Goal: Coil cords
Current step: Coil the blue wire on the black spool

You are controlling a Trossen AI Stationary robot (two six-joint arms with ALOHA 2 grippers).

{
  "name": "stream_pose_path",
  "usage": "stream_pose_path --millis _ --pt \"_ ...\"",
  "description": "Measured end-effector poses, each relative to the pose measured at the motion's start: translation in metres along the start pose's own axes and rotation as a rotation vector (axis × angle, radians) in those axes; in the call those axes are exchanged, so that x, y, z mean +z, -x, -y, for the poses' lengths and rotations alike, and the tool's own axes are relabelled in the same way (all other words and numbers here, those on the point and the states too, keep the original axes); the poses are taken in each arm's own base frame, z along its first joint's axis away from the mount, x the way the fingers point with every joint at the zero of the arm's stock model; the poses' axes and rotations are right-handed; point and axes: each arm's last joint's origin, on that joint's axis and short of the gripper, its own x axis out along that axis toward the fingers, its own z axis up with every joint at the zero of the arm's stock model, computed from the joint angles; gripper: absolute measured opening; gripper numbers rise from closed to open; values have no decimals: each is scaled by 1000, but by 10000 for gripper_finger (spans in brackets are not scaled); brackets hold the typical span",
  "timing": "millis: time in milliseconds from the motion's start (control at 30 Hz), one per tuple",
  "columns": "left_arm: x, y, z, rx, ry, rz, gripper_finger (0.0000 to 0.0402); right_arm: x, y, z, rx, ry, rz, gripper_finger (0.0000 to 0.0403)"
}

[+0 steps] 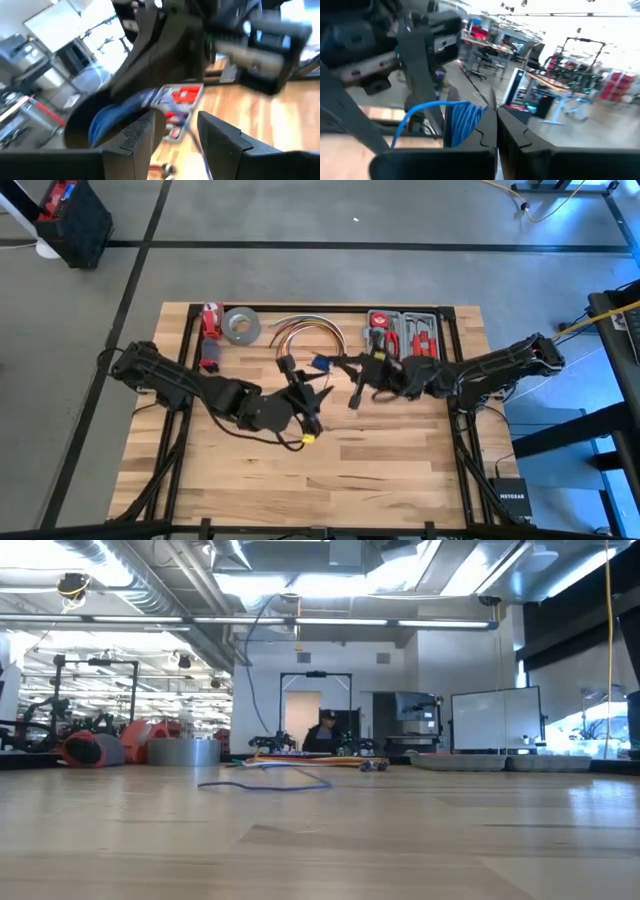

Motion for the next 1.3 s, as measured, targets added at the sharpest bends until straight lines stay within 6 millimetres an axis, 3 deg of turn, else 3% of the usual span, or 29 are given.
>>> stream_pose_path --millis 133,267,567,700,1033,1300 --pt "4 2 -4 9 -9 -8 148 -15 -5 27 25 -70 4 1" --pt "2 3 -6 4 -25 -42 148 -34 -9 37 42 -113 -14 1" --pt "-18 4 -8 11 11 -173 148 -72 -2 36 6 -104 -112 1" --pt "-40 2 -3 27 23 -253 148 -88 3 33 11 -102 -165 1" --pt "-88 -16 16 15 51 -321 148 -99 6 30 19 -97 -203 1" --pt "-94 -25 20 -123 36 -333 148 -99 7 30 20 -91 -207 1"
